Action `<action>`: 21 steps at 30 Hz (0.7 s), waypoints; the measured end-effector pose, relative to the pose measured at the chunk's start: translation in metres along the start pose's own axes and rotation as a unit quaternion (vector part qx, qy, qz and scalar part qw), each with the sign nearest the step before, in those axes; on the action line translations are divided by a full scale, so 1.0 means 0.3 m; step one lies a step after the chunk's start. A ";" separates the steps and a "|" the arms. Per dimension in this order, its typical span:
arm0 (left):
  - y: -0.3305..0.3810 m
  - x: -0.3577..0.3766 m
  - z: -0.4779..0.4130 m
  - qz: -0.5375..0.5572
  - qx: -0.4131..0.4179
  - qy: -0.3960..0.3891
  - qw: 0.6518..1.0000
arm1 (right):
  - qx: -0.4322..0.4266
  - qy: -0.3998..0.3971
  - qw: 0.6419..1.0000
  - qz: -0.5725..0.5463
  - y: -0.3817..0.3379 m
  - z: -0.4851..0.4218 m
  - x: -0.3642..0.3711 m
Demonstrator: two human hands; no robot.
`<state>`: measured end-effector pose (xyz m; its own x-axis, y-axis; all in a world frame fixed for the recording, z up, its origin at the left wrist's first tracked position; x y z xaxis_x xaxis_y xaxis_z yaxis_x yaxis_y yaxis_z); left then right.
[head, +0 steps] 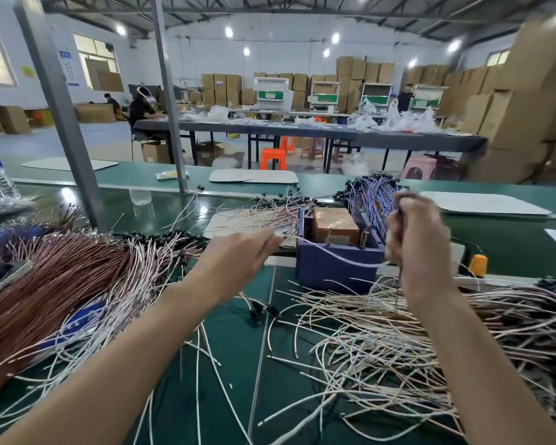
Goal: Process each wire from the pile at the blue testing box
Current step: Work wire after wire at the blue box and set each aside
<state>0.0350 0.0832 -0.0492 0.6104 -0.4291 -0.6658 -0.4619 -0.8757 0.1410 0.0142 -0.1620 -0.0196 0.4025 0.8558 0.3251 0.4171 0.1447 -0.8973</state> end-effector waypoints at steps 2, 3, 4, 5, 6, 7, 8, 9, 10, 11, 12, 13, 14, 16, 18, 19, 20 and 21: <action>0.056 -0.045 -0.061 -0.015 0.035 0.025 0.999 | -0.018 0.011 0.999 0.030 0.028 0.015 -0.038; 0.076 -0.061 -0.087 -0.026 0.045 0.024 0.998 | 0.001 0.032 0.999 -0.001 0.040 0.012 -0.070; 0.092 -0.064 -0.105 -0.017 0.038 0.004 0.999 | 0.035 0.055 0.996 -0.061 0.048 0.004 -0.102; 0.106 -0.056 -0.111 0.034 0.008 -0.033 0.999 | 0.070 0.076 0.985 -0.135 0.052 -0.006 -0.132; 0.131 -0.035 -0.105 0.133 -0.041 -0.083 0.987 | 0.097 0.102 0.968 -0.206 0.053 -0.019 -0.161; 0.167 -0.008 -0.088 0.245 -0.095 -0.134 0.956 | 0.118 0.129 0.948 -0.265 0.054 -0.029 -0.185; 0.215 0.018 -0.063 0.330 -0.134 -0.182 0.917 | 0.133 0.148 0.929 -0.312 0.053 -0.033 -0.198; 0.269 0.046 -0.031 0.384 -0.160 -0.227 0.881 | 0.143 0.161 0.912 -0.350 0.054 -0.033 -0.203; 0.317 0.075 0.003 0.424 -0.182 -0.264 0.847 | 0.150 0.170 0.898 -0.378 0.058 -0.029 -0.199; 0.359 0.103 0.034 0.454 -0.206 -0.292 0.816 | 0.157 0.178 0.887 -0.396 0.067 -0.024 -0.194; 0.392 0.129 0.061 0.478 -0.233 -0.308 0.789 | 0.165 0.186 0.879 -0.406 0.077 -0.016 -0.189; 0.414 0.156 0.080 0.498 -0.259 -0.314 0.766 | 0.173 0.193 0.873 -0.413 0.088 -0.009 -0.186; 0.429 0.179 0.092 0.513 -0.281 -0.314 0.748 | 0.181 0.199 0.866 -0.422 0.101 -0.001 -0.185; 0.422 0.221 0.093 0.527 -0.317 -0.293 0.732 | 0.200 0.205 0.850 -0.442 0.134 0.012 -0.194; 0.381 0.241 0.064 0.529 -0.341 -0.238 0.740 | 0.218 0.191 0.863 -0.414 0.172 0.021 -0.200; 0.353 0.236 0.038 0.508 -0.327 -0.202 0.771 | 0.226 0.175 0.884 -0.370 0.193 0.026 -0.201; 0.328 0.220 0.007 0.462 -0.288 -0.166 0.823 | 0.231 0.156 0.908 -0.311 0.216 0.033 -0.199; 0.316 0.199 -0.023 0.395 -0.227 -0.137 0.880 | 0.228 0.131 0.935 -0.238 0.242 0.041 -0.194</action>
<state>0.0321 -0.0269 -0.0706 0.0079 -0.9286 -0.3709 -0.3303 -0.3525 0.8756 0.0111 -0.1951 -0.1071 0.4707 0.4973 0.7288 0.2325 0.7269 -0.6461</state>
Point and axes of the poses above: each hand's wrist, its own z-axis away from the middle knuckle, its own x-axis out of the palm, y = z × x, the point moved 8 cm from there along -z, towards the middle knuckle, and after that the axes turned 15 degrees about y, right-handed, at the moved point
